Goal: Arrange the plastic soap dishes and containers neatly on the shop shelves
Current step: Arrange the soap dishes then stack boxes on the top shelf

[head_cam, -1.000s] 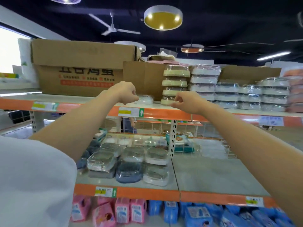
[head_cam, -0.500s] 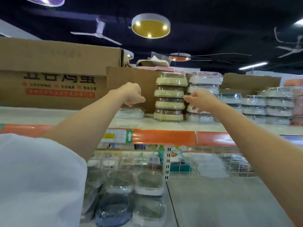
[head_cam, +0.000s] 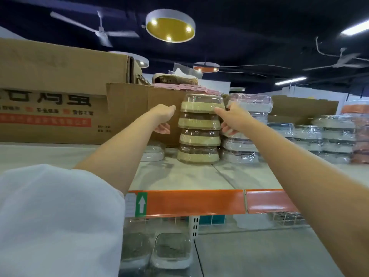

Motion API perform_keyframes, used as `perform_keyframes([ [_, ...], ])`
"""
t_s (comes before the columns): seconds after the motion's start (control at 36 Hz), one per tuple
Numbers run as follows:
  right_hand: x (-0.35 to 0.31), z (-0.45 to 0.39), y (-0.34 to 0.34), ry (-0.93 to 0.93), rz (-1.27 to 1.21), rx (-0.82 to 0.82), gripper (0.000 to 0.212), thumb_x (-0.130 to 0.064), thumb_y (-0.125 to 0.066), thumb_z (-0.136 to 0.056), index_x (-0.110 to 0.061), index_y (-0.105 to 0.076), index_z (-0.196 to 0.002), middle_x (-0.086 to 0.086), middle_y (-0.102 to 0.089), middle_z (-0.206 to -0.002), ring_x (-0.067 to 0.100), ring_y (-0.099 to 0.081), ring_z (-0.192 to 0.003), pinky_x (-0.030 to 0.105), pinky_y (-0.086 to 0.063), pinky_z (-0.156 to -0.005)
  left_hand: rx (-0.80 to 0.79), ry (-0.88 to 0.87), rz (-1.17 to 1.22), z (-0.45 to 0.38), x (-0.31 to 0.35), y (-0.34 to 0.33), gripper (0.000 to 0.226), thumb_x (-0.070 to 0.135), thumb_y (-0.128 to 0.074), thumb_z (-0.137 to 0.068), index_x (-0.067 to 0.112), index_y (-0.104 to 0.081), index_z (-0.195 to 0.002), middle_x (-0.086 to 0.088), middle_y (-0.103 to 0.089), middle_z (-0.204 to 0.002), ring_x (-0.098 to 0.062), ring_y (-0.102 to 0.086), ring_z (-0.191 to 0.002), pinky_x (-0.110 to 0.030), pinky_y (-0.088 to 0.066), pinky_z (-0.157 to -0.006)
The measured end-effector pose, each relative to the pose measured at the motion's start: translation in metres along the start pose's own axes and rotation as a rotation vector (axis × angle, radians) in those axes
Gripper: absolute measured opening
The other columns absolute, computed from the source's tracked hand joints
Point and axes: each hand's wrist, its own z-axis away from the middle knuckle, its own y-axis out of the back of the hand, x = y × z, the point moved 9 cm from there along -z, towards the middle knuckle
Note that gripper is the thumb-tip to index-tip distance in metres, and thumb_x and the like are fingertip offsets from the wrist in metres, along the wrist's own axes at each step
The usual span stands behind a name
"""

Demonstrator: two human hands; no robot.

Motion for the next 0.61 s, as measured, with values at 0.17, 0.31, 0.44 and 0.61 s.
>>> perform_keyframes([
  [0.17, 0.003, -0.021, -0.006, -0.084, -0.047, -0.022, 0.063, -0.051, -0.034, -0.100, -0.004, -0.036, -0.143, 0.018, -0.066, -0.091, 0.019, -0.065, -0.059, 0.024, -0.053, -0.046, -0.082, 0.046, 0.003, -0.012, -0.004, -0.014, 0.059, 0.046, -0.032, -0.102, 0.006, -0.031, -0.144, -0.017, -0.061, -0.094, -0.020, -0.062, -0.065, -0.028, -0.054, -0.066],
  [0.31, 0.011, -0.031, -0.012, -0.220, -0.143, -0.071, 0.070, -0.059, -0.028, -0.098, -0.006, -0.032, -0.144, 0.024, -0.069, -0.086, 0.029, -0.073, -0.071, 0.030, -0.057, -0.062, -0.127, 0.069, 0.027, -0.024, -0.006, -0.026, 0.063, 0.050, -0.029, -0.101, 0.005, -0.028, -0.145, -0.020, -0.058, -0.106, -0.021, -0.061, -0.067, -0.028, -0.053, -0.064],
  [0.44, 0.012, -0.030, -0.020, -0.300, -0.200, -0.088, 0.078, -0.071, -0.026, -0.092, -0.017, -0.027, -0.149, 0.022, -0.068, -0.091, 0.024, -0.072, -0.062, 0.027, -0.058, -0.059, -0.152, 0.096, 0.077, -0.035, -0.012, -0.037, 0.061, 0.055, -0.024, -0.100, 0.007, -0.039, -0.135, -0.016, -0.058, -0.092, -0.019, -0.058, -0.065, -0.026, -0.050, -0.056],
  [0.61, 0.015, -0.034, -0.020, -0.379, -0.352, -0.004, 0.088, -0.079, -0.031, -0.085, -0.020, -0.025, -0.150, 0.026, -0.065, -0.105, 0.026, -0.071, -0.058, 0.026, -0.056, -0.048, -0.174, 0.144, 0.212, -0.039, -0.016, -0.053, 0.049, 0.050, -0.024, -0.101, 0.007, -0.049, -0.097, -0.007, -0.055, -0.077, -0.016, -0.052, -0.061, -0.025, -0.043, -0.051],
])
